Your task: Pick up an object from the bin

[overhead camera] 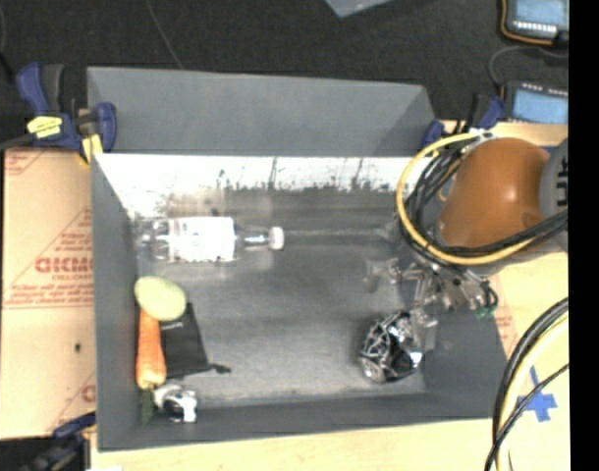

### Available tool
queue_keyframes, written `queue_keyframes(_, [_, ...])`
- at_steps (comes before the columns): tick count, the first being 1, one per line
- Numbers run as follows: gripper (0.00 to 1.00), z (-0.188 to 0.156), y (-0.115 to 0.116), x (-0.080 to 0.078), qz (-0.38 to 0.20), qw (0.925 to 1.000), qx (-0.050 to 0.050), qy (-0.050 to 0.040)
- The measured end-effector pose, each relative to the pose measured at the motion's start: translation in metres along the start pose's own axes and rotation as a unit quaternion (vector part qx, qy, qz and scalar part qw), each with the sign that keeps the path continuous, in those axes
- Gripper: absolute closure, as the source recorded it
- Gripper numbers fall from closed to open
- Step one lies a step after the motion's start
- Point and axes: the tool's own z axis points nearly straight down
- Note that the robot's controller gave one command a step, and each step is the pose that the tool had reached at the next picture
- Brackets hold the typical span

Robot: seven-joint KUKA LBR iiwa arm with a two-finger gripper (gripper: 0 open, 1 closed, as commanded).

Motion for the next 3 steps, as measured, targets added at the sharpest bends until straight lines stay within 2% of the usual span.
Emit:
queue_keyframes(1, [0.0, 0.058, 0.002, -0.008, -0.11, 0.9939, 0.002, -0.0029])
queue_keyframes(2, [1.0, 0.072, 0.005, -0.008, -0.09, 0.9959, 0.002, -0.0057])
queue_keyframes(3, [1.0, 0.072, 0.005, -0.008, -0.09, 0.9959, 0.002, -0.0055])
